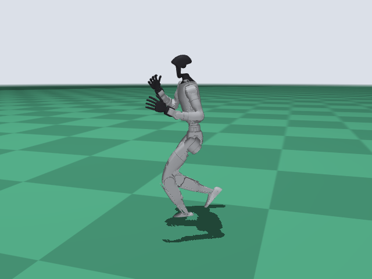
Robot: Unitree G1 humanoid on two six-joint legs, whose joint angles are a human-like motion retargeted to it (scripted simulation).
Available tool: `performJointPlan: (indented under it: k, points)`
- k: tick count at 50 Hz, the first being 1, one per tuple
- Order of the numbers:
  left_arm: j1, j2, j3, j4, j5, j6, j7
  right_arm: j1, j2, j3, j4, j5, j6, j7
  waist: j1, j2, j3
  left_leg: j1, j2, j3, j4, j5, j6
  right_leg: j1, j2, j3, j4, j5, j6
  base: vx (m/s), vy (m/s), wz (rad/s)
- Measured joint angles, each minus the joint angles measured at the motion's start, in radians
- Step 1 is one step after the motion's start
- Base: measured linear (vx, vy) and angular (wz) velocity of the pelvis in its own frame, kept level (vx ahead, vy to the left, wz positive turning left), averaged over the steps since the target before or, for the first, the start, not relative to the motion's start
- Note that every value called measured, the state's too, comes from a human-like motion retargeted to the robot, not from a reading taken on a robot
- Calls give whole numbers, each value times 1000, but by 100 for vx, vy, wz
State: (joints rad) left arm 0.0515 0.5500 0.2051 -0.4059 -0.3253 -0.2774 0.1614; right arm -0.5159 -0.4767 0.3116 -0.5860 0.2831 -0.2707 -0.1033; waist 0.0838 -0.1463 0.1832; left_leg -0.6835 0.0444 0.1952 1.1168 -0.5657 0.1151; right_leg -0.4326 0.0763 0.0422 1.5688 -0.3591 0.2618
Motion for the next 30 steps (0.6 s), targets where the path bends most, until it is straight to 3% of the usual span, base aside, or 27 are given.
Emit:
performJointPlan:
  k: [5,10,14,17,20,23,30]
  points:
    - [-156,48,-111,52,184,20,117,134,-90,-30,68,-66,-2,-42,-124,91,-19,49,-81,-91,-44,-28,3,-241,0,65,-40,-71,-31,47,24,123]
    - [-184,76,-181,110,312,25,153,351,-125,-131,180,-57,-1,-120,-236,184,-31,114,-154,-248,-122,-16,-24,-320,186,302,-423,-48,-31,42,4,177]
    - [-140,98,-258,131,337,42,37,491,-102,-192,246,4,11,-123,-258,262,-42,131,-194,-408,-129,-18,-36,-262,357,596,-675,43,0,36,-7,190]
    - [-79,102,-323,132,307,59,-104,559,-73,-199,273,49,43,-75,-238,296,-38,120,-232,-487,-66,-57,-52,-231,406,668,-680,45,-4,28,-17,199]
    - [-10,99,-371,121,240,87,-271,595,-53,-189,298,70,92,2,-193,318,-28,87,-219,-427,29,-68,-76,-244,359,565,-621,-34,-48,21,-21,217]
    - [52,88,-386,105,179,119,-401,590,-48,-172,327,53,134,72,-160,328,-27,28,-130,-278,143,-81,-78,-276,257,414,-557,-116,-88,15,-23,258]
    - [115,54,-383,131,103,143,-479,574,-85,-132,395,-20,176,172,-156,329,-106,2,111,92,94,-145,-29,-287,-50,96,-573,-221,-139,7,-16,294]
